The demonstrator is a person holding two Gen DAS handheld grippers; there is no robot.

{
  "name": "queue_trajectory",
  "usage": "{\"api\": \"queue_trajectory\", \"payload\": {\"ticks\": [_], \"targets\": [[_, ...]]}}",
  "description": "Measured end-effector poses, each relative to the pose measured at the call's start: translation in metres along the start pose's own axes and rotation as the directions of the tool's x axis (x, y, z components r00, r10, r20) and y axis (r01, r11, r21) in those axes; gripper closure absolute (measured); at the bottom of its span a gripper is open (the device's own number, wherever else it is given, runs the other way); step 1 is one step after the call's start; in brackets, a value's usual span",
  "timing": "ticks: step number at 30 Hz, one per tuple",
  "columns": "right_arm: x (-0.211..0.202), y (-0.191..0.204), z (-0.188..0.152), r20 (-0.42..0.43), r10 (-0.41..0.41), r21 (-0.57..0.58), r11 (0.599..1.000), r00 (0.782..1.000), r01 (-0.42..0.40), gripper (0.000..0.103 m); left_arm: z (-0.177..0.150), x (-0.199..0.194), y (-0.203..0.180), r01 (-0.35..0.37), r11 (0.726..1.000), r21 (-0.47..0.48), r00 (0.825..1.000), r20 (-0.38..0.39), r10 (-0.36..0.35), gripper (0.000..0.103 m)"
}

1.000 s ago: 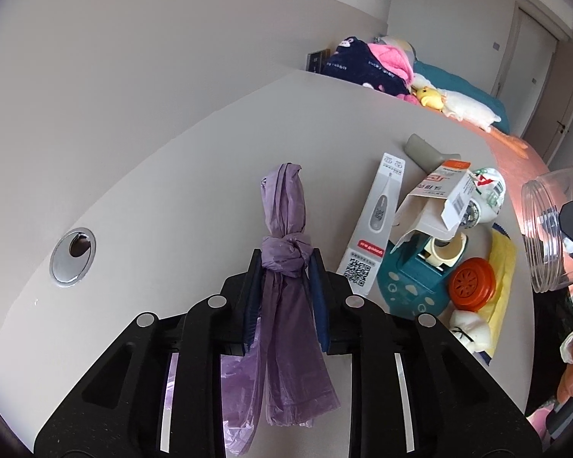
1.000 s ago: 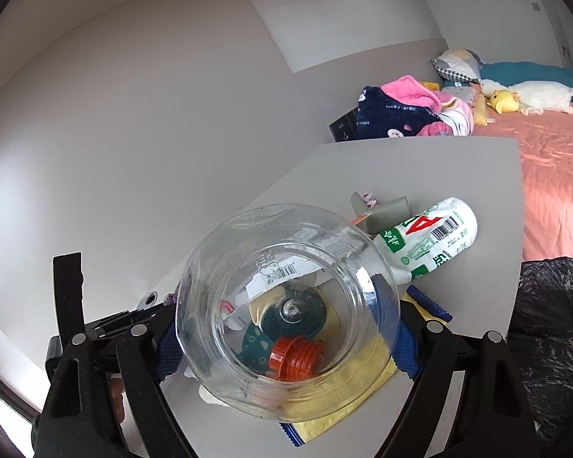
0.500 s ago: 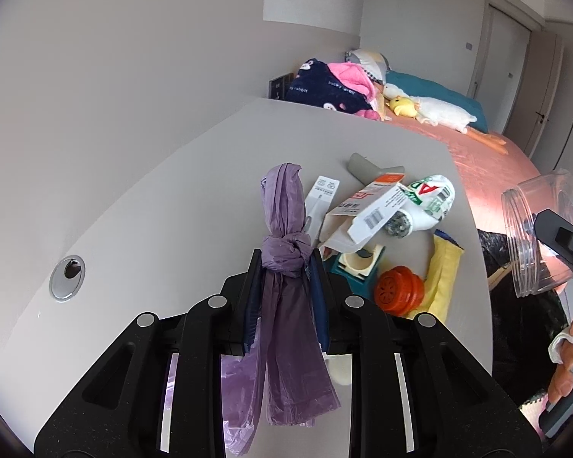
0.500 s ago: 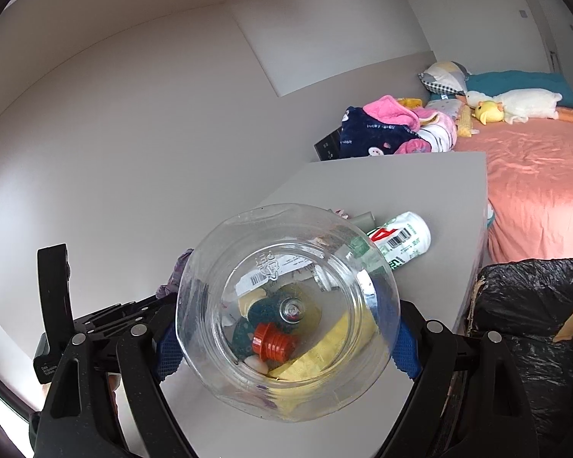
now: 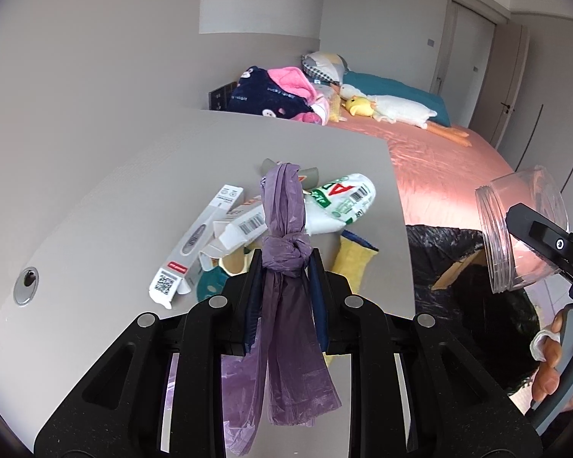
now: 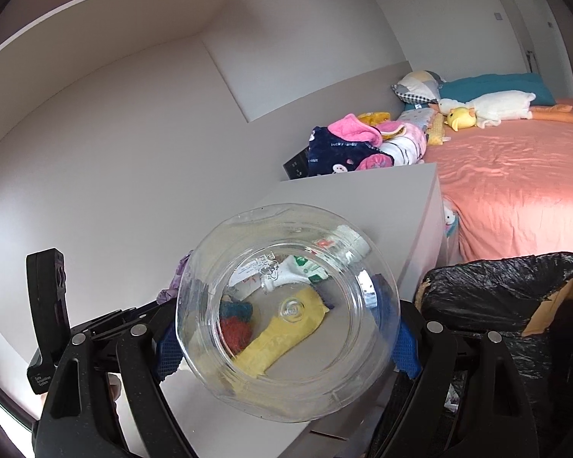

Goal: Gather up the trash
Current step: 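Carry purple bag and clear jar over the black trash bag and release both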

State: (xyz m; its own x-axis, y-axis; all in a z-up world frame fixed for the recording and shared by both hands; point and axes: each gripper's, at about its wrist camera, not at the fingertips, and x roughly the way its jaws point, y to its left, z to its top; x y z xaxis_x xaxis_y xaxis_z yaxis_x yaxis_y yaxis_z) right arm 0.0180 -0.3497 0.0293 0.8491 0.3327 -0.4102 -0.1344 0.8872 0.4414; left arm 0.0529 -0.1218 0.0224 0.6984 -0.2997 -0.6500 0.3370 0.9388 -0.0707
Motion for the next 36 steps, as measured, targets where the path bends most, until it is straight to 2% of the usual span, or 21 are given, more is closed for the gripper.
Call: {"api": "queue_trajectory", "payload": {"ticks": [14,23,28,36], "targets": [[-0.04,-0.04,0.001,0.032,-0.056,0.04,0.998,0.998,0.055,0.017,0.001,0.004,-0.068,0.09,0.993,0.073,0.996,-0.017,-0.089,0.08],[-0.065,-0.064,0.001,0.054,-0.113,0.052,0.993,0.992,0.11,0.017,0.003,0.012,-0.113,0.162,0.98,0.115,0.987,-0.038,-0.159,0.08],[-0.08,-0.077,0.003,0.075,-0.147,0.069,0.987,0.986,0.142,0.017,0.003,0.016,-0.139,0.211,0.967,0.146,0.977,-0.058,-0.205,0.08],[-0.095,-0.104,0.006,0.091,-0.201,0.125,0.974,0.975,0.189,0.017,-0.001,0.029,-0.176,0.307,0.935,0.18,0.95,-0.114,-0.29,0.08]]}}
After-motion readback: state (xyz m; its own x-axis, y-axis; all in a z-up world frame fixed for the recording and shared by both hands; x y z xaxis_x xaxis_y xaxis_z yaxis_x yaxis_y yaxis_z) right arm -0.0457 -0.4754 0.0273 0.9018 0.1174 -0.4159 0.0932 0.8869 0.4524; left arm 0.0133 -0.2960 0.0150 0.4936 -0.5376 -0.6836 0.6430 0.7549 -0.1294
